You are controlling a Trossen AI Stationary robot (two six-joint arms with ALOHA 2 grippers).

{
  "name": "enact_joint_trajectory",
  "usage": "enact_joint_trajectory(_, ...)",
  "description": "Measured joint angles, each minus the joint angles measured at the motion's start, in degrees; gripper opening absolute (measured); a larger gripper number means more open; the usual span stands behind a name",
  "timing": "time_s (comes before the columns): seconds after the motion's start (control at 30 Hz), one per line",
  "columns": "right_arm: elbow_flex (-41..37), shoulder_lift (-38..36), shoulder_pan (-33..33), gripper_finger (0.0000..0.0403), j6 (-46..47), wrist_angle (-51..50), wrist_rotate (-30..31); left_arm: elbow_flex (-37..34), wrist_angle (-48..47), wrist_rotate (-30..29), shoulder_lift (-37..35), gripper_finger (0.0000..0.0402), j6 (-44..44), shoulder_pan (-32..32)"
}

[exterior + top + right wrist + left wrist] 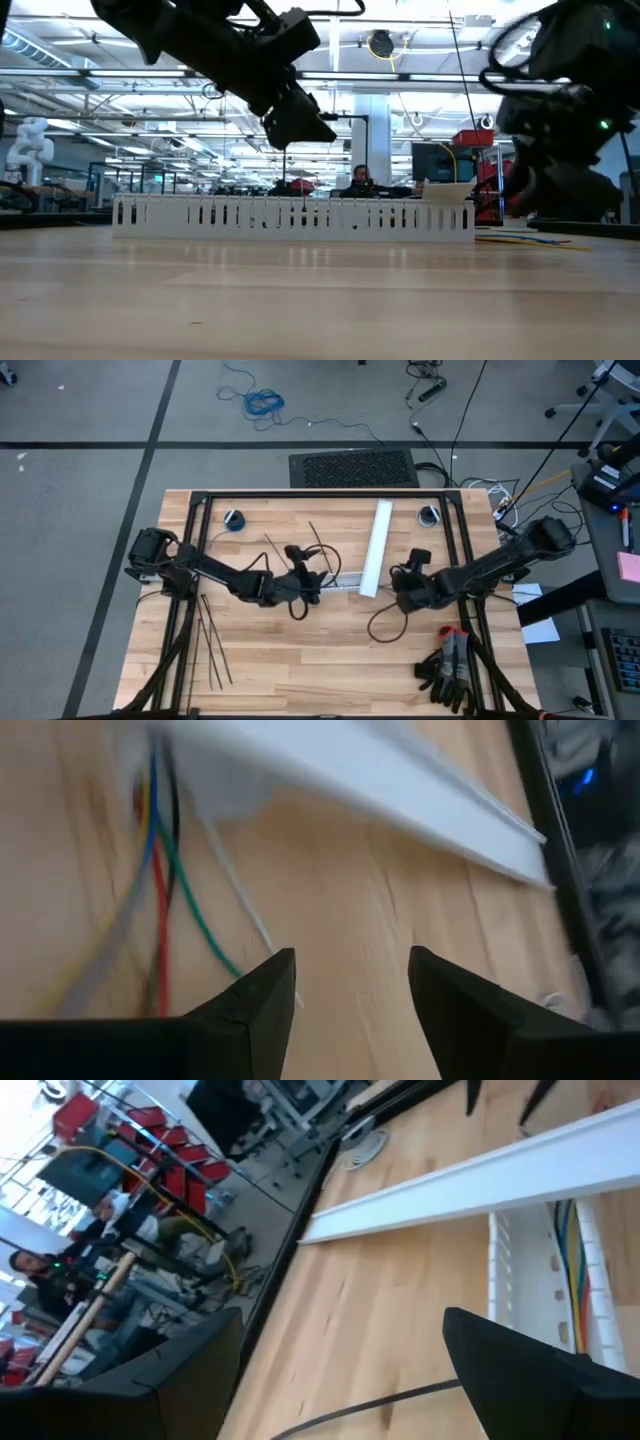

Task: Ziptie cables
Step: Close the white cable duct

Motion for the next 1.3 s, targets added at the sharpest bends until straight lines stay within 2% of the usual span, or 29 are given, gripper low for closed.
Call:
enact_joint_trajectory(0.1, -1.1, 0.7, -0.3, 0.0197, -8.2, 5.2, 1.7, 0.0, 0.1, -1.0, -0.3, 0.0340, 0.0, -0.1)
enact_joint_trajectory(0.2, -1.1, 0.9, -1.5, 0.0211, -15.1, 9.8, 5.8, 0.0, -0.2, -1.4, -0.3, 0.0340, -0.1, 0.2)
enact_joint_trajectory(0.43, -1.2, 0.9, -7.2, 0.0236, -26.7, 17.1, 6.1, 0.0, -0.2, -2.6, -0.3, 0.0340, -0.1, 0.2)
enact_joint_trajectory(0.63, -1.2, 1.7, -12.5, 0.0237, -32.3, 22.4, -1.0, 0.0, -1.6, -2.7, -0.3, 0.0340, -1.6, 0.2)
enact_joint_trajectory(0.9, -1.2, 7.3, -16.1, 0.0238, -38.0, 29.9, -6.2, 0.0, -2.3, -2.8, -0.3, 0.0340, -1.6, 0.2)
enact_joint_trajectory(1.03, -1.2, 11.1, -17.0, 0.0237, -40.4, 34.3, -6.3, 0.0, -2.2, -3.0, -0.3, 0.0340, -1.6, 0.3)
enact_joint_trajectory(1.17, -1.2, 13.4, -17.9, 0.0217, -41.8, 37.0, -6.2, 0.0, -2.2, -3.9, -0.3, 0.0340, -1.6, 0.3)
enact_joint_trajectory(1.3, -1.1, 13.7, -18.8, 0.0157, -41.8, 37.4, -5.7, 0.0, -2.2, -4.3, -0.3, 0.0340, -1.6, 0.3)
